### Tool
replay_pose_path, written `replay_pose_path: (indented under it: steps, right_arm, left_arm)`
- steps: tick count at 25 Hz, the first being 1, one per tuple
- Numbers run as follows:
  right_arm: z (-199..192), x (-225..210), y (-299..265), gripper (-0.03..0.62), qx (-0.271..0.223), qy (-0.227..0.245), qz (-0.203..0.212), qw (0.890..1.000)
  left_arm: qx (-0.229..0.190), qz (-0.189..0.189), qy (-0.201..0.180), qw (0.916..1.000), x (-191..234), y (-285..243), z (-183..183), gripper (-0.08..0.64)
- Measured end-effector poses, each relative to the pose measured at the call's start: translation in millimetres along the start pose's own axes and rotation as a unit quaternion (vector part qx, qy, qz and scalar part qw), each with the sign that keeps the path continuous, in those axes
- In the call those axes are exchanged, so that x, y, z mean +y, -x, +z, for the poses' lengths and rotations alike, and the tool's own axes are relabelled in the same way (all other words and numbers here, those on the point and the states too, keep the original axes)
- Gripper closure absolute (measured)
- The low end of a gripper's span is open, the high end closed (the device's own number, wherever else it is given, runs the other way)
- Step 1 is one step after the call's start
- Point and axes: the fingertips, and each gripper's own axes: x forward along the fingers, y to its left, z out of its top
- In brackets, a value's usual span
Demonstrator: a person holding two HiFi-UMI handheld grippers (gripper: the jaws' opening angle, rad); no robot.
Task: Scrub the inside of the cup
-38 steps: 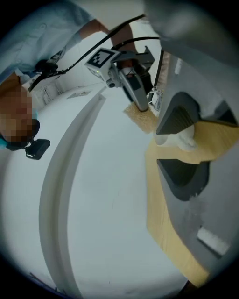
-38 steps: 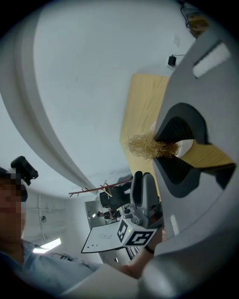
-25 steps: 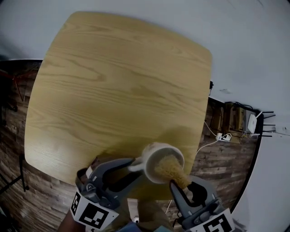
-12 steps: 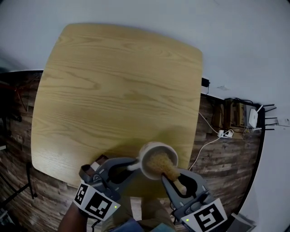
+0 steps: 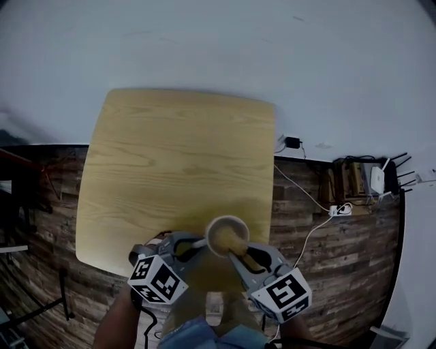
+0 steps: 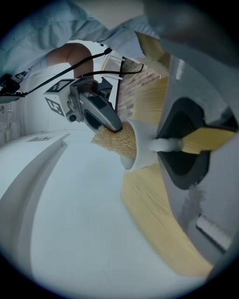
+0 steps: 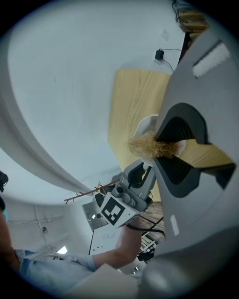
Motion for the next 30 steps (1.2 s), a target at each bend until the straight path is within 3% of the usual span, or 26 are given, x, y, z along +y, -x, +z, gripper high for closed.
replay_pose_path:
  steps: [6,13,20,25,30]
  right_arm:
    - [13,5,3,0.517,0.017,0.044,0.017,0.999]
    - [12,4,-1,0.518,0.049,0.059,0.040,0.996]
    - [11,-4,-15,0.520,0.064,0.097,0.036,0.993]
    - [1,-15,-22,0.520,0.086,0.136,0.026,0.987]
    - [-13,-21,-21,0.522,0.114,0.144,0.026,0.983]
  left_arm:
    - [0.043,-0.009,-0.032,0.9985,-1,2,8,0.489]
    - [0.061,-0.016,-0.037,0.9973,-4,3,10,0.489]
    - [0.073,-0.019,-0.057,0.9956,-4,4,15,0.489]
    - [0.089,-0.014,-0.092,0.9917,-1,4,24,0.489]
    - [0.106,-0.011,-0.112,0.9880,-3,6,33,0.489]
